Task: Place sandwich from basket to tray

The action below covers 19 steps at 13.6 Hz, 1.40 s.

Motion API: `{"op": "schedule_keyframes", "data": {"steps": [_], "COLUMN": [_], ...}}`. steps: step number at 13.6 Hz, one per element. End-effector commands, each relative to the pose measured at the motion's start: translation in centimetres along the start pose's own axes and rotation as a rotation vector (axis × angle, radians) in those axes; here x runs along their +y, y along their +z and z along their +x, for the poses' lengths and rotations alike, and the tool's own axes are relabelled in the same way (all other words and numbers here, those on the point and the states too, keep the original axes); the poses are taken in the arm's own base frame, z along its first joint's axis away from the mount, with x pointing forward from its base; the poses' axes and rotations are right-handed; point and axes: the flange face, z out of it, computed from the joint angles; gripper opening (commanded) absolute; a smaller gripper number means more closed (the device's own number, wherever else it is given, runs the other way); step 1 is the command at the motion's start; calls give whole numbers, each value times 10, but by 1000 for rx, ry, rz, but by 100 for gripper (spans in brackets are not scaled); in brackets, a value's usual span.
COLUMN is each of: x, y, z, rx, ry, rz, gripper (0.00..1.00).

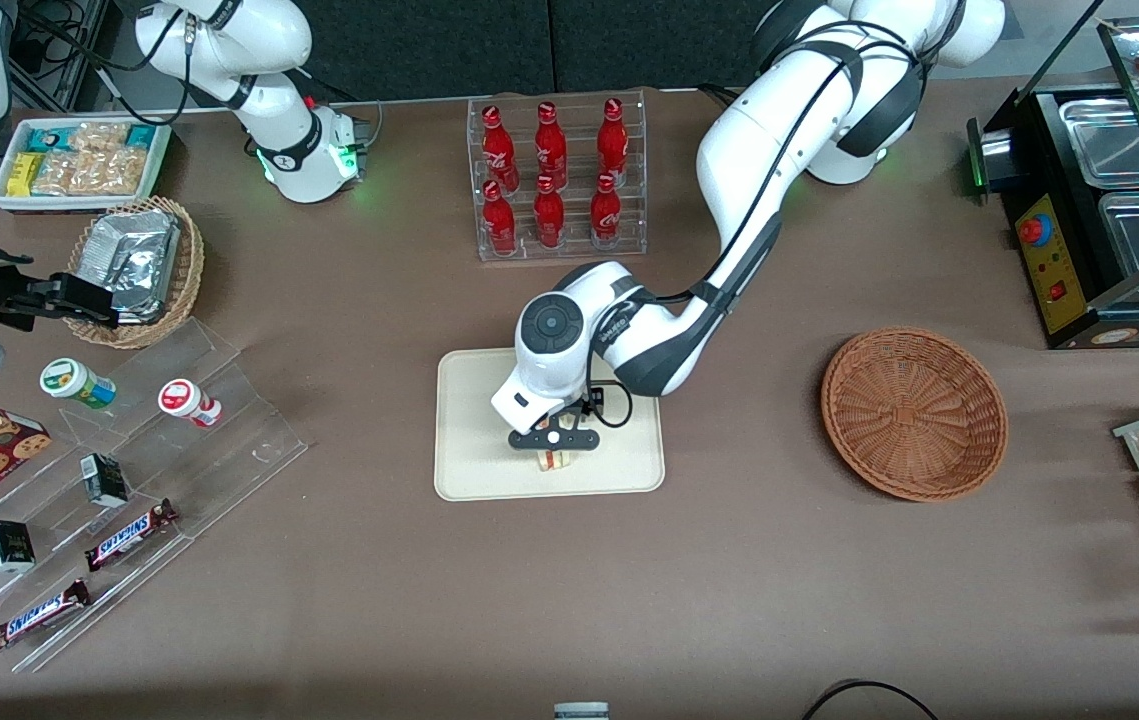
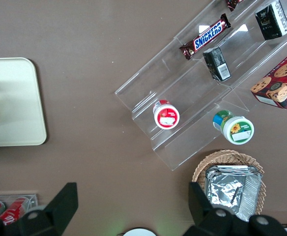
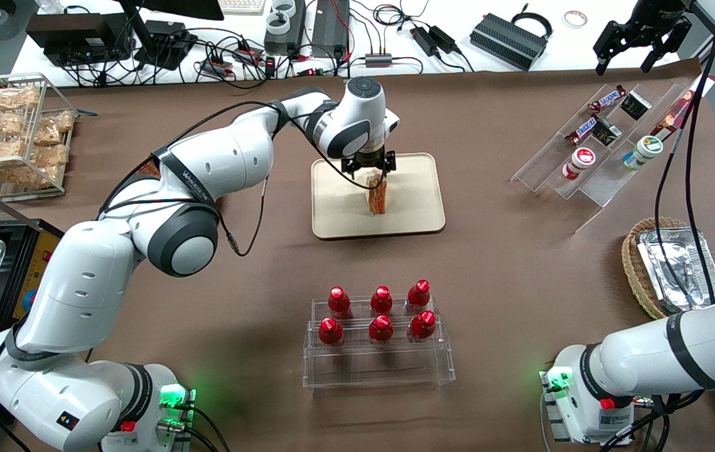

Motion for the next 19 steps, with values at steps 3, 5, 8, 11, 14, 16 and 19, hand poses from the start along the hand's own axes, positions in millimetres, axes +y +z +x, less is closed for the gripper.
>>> {"op": "schedule_keyframes", "data": {"steps": [3, 5, 8, 11, 14, 16, 19], "x": [-9, -31, -70, -136, -221, -267, -344], "y": [-59, -94, -157, -206, -237, -250, -269], "z": [2, 14, 18, 9, 3, -4, -13], "rx": [12, -2, -58, -93, -112, -110, -122], "ry": [-46, -76, -99, -50, 1, 26, 99], "rz": [68, 85, 65, 50, 51, 68, 50], "gripper": [100, 100, 100, 100, 100, 100, 100]}}
